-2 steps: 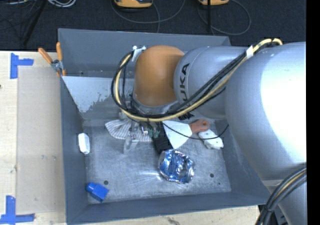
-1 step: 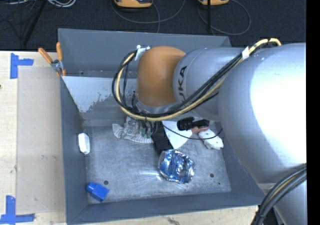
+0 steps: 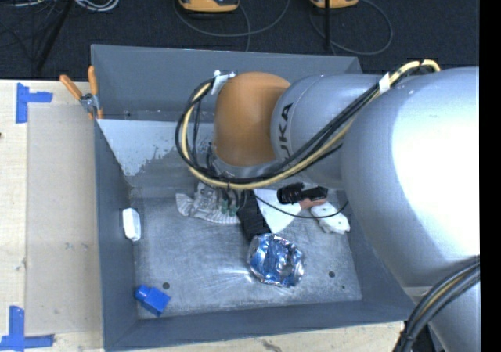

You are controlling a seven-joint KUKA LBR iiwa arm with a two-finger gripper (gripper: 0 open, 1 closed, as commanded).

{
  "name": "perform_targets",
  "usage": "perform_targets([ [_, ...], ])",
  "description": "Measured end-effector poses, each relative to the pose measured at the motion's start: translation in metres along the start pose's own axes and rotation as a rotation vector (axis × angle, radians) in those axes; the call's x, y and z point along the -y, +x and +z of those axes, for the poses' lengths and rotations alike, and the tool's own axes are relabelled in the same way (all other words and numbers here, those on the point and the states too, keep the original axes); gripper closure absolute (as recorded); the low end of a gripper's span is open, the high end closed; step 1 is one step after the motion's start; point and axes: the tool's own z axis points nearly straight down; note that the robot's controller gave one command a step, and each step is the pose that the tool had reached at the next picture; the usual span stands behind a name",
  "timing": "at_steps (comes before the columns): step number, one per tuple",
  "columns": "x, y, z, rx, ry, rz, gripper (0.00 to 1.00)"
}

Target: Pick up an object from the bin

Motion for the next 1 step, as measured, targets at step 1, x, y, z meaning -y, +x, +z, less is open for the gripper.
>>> perform_targets([
  [1,0.0007,0.0010,-0.0030,0.000,0.002,0.000,1.00],
])
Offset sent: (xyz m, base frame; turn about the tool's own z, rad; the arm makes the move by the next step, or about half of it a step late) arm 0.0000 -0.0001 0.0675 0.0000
